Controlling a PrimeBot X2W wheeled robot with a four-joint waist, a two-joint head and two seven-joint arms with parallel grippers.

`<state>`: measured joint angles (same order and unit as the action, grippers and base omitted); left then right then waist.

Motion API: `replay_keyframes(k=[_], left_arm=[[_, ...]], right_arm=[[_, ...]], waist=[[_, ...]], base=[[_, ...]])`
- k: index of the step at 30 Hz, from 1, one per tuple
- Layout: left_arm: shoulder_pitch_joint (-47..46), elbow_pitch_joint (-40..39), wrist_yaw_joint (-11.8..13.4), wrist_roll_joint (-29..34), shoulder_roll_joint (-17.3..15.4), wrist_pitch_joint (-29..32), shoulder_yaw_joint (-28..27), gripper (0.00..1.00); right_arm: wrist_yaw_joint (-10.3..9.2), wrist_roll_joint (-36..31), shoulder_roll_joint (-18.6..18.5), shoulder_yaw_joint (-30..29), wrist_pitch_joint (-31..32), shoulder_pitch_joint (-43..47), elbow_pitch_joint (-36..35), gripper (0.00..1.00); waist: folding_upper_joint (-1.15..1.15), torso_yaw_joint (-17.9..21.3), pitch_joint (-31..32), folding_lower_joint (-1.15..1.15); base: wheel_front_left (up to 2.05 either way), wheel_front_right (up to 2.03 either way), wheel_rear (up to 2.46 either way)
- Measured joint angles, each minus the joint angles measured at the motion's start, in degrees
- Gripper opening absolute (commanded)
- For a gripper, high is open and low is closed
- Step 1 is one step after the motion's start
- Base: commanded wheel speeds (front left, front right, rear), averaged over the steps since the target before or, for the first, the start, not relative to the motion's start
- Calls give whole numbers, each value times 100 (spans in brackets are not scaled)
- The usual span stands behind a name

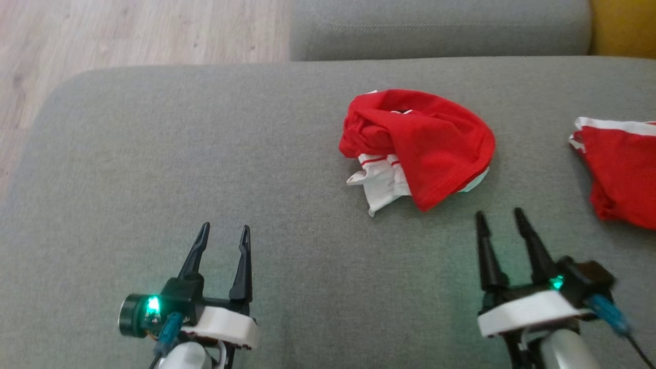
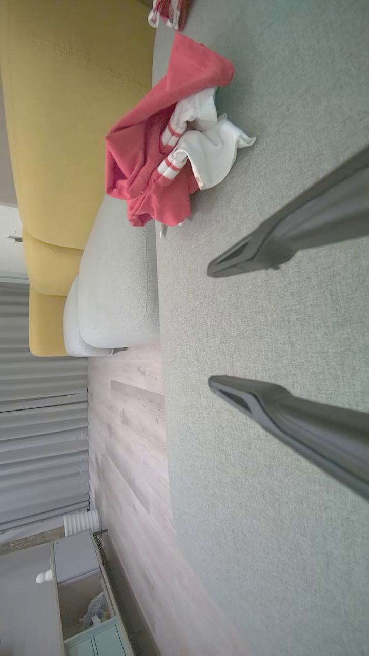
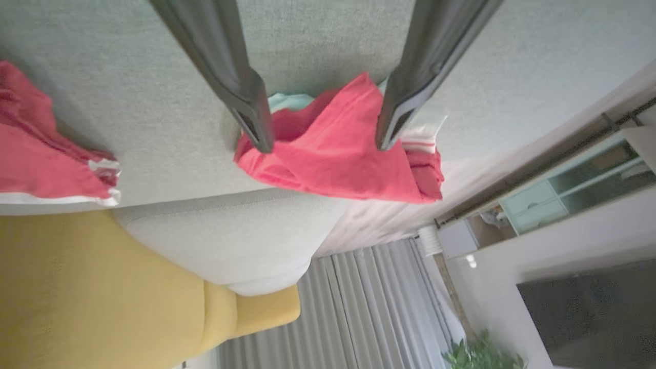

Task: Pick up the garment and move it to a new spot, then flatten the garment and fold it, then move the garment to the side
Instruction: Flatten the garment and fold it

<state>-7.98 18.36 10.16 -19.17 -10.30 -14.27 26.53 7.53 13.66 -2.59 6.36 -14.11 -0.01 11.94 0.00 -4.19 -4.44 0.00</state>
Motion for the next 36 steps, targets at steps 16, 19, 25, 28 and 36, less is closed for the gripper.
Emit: replay_keyframes(k=[16, 19, 25, 28, 36], left_arm=[[-380, 183, -86, 7, 226, -1, 178, 100], [-394, 198, -94, 7, 230, -1, 176, 100], [-394, 226, -101, 7, 227, -2, 144, 100], [-394, 224, -101, 7, 224, -2, 132, 100], [-394, 198, -97, 8, 221, -2, 108, 100]], right_arm=[[0, -2364, -14, -80, 1060, -1733, 2017, 100], [0, -2477, -16, -154, 1046, -1851, 2172, 3], [0, -2522, -18, -424, 738, -1953, 2180, 0], [0, -2455, -19, -604, 626, -1944, 2069, 0], [0, -2383, -11, -1234, 592, -1867, 1475, 0]], waist=[[0, -661, -550, 1], [0, -736, -618, 1], [0, -650, -589, 1], [0, -522, -533, 0], [0, -18, -382, 0]], base=[[0, 0, 0], [0, 0, 0], [0, 0, 0], [0, 0, 0], [0, 0, 0]])
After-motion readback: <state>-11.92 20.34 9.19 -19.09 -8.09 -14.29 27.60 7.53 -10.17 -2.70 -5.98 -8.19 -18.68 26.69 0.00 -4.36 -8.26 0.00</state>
